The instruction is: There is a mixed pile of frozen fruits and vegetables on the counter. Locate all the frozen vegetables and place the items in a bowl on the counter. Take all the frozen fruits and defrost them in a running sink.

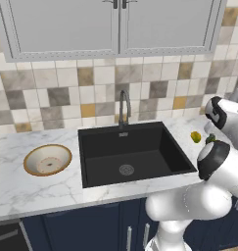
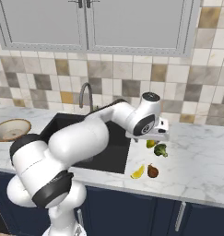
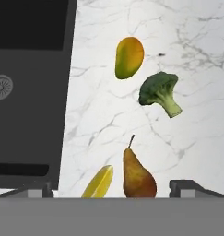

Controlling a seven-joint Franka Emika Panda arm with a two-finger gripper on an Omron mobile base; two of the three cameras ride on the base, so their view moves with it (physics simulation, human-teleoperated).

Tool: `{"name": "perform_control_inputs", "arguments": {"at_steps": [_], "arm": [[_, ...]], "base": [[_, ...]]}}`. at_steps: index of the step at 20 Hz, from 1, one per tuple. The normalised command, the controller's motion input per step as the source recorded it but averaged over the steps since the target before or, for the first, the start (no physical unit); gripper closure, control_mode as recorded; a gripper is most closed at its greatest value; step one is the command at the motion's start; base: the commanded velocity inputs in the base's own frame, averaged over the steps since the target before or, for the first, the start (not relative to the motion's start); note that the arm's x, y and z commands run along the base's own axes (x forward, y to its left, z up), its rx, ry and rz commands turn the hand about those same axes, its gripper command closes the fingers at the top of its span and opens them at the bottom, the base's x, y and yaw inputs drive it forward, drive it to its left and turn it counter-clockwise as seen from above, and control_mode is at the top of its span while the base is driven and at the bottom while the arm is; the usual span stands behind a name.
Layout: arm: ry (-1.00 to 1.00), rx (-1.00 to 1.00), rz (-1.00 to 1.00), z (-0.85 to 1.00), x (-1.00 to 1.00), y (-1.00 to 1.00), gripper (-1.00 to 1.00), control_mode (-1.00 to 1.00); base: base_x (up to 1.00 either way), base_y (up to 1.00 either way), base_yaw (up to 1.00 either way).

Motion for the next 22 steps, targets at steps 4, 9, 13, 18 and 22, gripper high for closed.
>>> {"name": "perform_control_inputs", "arguments": {"at_steps": [4,9,13,18,22], "arm": [[0.03,0.0,0.0,-0.33,0.19,-0.24,-1.0,-1.0],[0.02,0.0,0.0,-0.33,0.15,-0.19,-1.0,-1.0],[0.02,0.03,0.0,-0.29,0.18,-0.15,-1.0,-1.0],[0.03,0.03,0.0,-0.27,0.21,-0.11,-1.0,-1.0],[0.05,0.02,0.0,-0.26,0.33,-0.15,-1.0,-1.0]], "base": [[0.0,0.0,0.0],[0.0,0.0,0.0],[0.0,0.0,0.0],[0.0,0.0,0.0],[0.0,0.0,0.0]]}}
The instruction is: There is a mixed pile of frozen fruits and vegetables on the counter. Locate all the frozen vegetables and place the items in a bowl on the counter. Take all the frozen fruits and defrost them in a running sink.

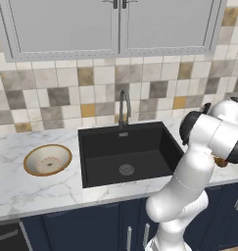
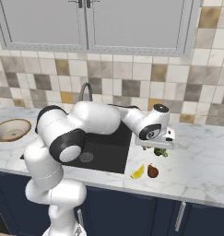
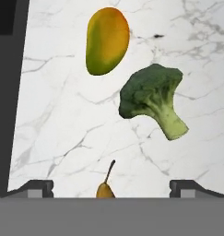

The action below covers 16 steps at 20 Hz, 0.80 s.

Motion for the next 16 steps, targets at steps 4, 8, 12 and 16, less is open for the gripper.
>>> {"name": "perform_control_inputs", "arguments": {"at_steps": [4,8,12,16], "arm": [[0.05,0.02,0.0,-0.23,0.37,-0.19,-1.0,-1.0],[0.04,0.02,0.0,-0.18,0.36,-0.22,-1.0,-1.0],[0.04,0.03,0.0,-0.16,0.34,-0.23,-1.0,-1.0],[0.04,0.04,0.0,-0.19,0.35,-0.21,-1.0,-1.0]], "base": [[0.0,0.0,0.0],[0.0,0.0,0.0],[0.0,0.0,0.0],[0.0,0.0,0.0]]}}
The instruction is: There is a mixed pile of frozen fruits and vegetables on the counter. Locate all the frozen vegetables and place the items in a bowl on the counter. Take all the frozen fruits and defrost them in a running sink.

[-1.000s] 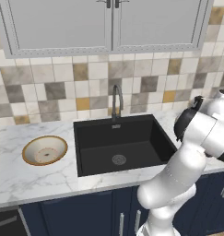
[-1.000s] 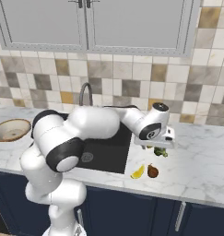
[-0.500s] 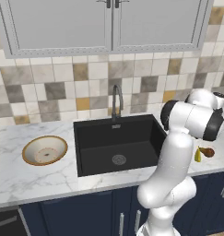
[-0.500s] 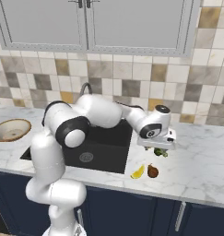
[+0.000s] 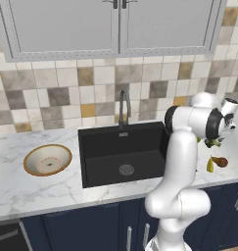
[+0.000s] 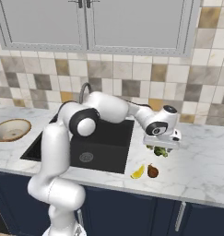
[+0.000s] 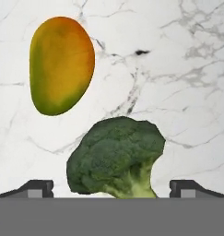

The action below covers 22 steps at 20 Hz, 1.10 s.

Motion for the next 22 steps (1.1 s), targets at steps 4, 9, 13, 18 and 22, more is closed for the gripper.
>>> {"name": "perform_control_inputs", "arguments": {"at_steps": [4,9,13,18,22], "arm": [[0.06,0.07,0.0,-0.32,0.3,-0.07,-1.0,-1.0],[0.06,0.08,0.0,-0.35,0.25,-0.02,-1.0,-1.0],[0.02,0.03,0.01,-0.37,0.08,0.0,1.0,-1.0],[-0.02,0.0,0.03,-0.06,-0.15,0.0,1.0,-1.0],[-0.1,0.0,0.06,0.2,-0.4,0.17,1.0,-1.0]], "base": [[0.0,0.0,0.0],[0.0,0.0,0.0],[0.0,0.0,0.0],[0.0,0.0,0.0],[0.0,0.0,0.0]]}}
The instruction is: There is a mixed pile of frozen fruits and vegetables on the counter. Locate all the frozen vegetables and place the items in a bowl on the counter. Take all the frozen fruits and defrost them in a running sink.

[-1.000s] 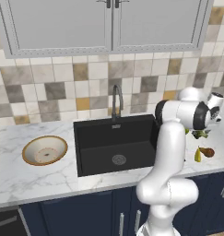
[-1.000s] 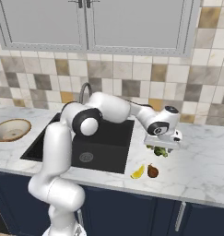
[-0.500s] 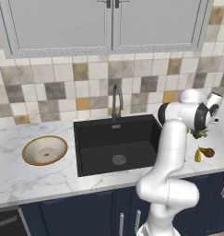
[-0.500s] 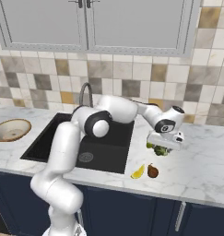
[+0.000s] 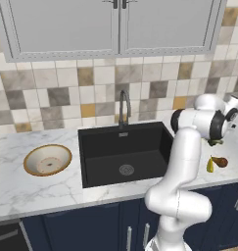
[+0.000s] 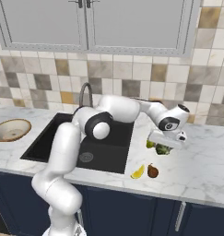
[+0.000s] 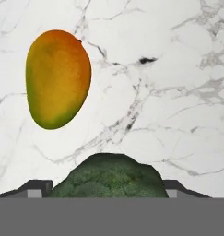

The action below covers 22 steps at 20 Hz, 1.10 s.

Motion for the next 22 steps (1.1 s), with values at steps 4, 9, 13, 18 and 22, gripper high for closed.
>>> {"name": "perform_control_inputs", "arguments": {"at_steps": [4,9,13,18,22], "arm": [[-0.13,0.0,0.01,0.45,-0.54,0.51,1.0,-1.0],[-0.13,-0.04,0.0,0.26,-0.69,0.85,1.0,-1.0],[-0.06,-0.07,0.0,0.22,-0.69,0.94,1.0,-1.0],[0.0,-0.14,-0.01,0.47,-0.57,0.91,1.0,-1.0],[0.0,-0.17,-0.05,0.56,-0.56,0.86,1.0,-1.0]], "base": [[0.0,0.0,0.0],[0.0,0.0,0.0],[0.0,0.0,0.0],[0.0,0.0,0.0],[0.0,0.0,0.0]]}}
